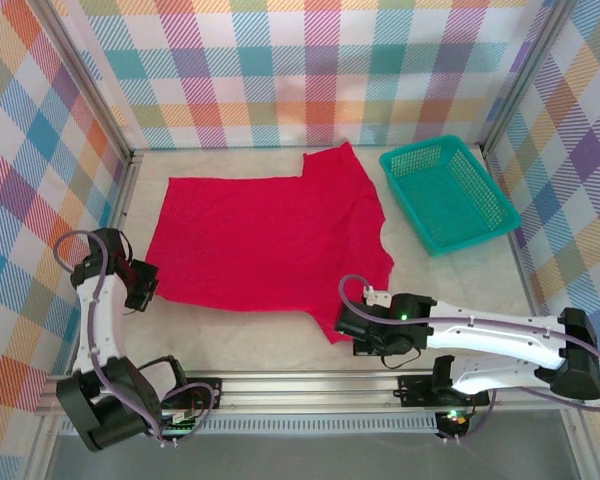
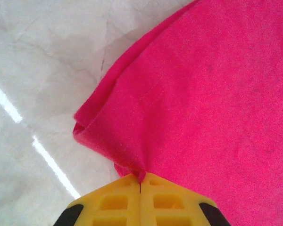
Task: Fold the inside-out t-shirt
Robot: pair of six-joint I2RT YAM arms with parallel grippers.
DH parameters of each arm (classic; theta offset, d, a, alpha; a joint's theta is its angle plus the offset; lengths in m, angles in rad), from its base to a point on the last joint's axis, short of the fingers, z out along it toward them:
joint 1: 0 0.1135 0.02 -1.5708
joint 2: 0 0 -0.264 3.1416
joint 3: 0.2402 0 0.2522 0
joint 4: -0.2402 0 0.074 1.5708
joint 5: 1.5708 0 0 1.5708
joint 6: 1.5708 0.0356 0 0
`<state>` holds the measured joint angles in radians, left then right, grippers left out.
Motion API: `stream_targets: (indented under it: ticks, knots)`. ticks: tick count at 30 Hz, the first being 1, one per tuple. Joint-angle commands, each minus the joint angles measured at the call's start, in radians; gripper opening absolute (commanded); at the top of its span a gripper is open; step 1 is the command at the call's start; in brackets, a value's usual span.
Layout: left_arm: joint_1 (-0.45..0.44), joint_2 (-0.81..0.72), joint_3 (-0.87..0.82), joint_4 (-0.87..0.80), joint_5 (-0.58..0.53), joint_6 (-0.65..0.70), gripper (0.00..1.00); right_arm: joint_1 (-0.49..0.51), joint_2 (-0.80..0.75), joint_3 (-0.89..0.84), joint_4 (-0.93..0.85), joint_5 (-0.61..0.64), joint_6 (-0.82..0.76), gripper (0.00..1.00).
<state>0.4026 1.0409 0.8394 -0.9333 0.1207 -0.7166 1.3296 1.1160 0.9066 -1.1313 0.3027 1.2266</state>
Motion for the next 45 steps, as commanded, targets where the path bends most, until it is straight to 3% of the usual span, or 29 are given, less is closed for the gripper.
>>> stream_targets:
  ticks: [1,8,12,17,20,28,35,45]
  knots:
    - [0.007,-0.094,0.066,-0.156,-0.028,0.028,0.00,0.059,0.017,0.084,-0.175,0.040,0.011,0.00]
    - [0.007,-0.156,0.119,-0.200,-0.066,0.089,0.00,0.089,0.010,0.241,-0.325,0.166,0.038,0.00]
    - [0.007,-0.075,0.104,-0.132,-0.047,0.082,0.00,-0.081,-0.008,0.293,-0.264,0.204,-0.132,0.00]
    - [0.004,0.076,0.127,-0.052,-0.039,0.059,0.00,-0.390,0.024,0.296,0.024,0.075,-0.459,0.00]
    - [-0.001,0.153,0.137,-0.030,-0.049,0.050,0.00,-0.480,0.119,0.329,0.116,0.015,-0.563,0.00]
    - [-0.009,0.267,0.125,0.023,-0.077,0.040,0.00,-0.592,0.307,0.382,0.220,-0.084,-0.676,0.00]
    - [-0.028,0.420,0.211,0.024,-0.148,0.048,0.00,-0.723,0.409,0.424,0.277,-0.156,-0.744,0.00]
    - [-0.069,0.577,0.300,0.014,-0.177,0.029,0.00,-0.784,0.620,0.574,0.263,-0.189,-0.819,0.00]
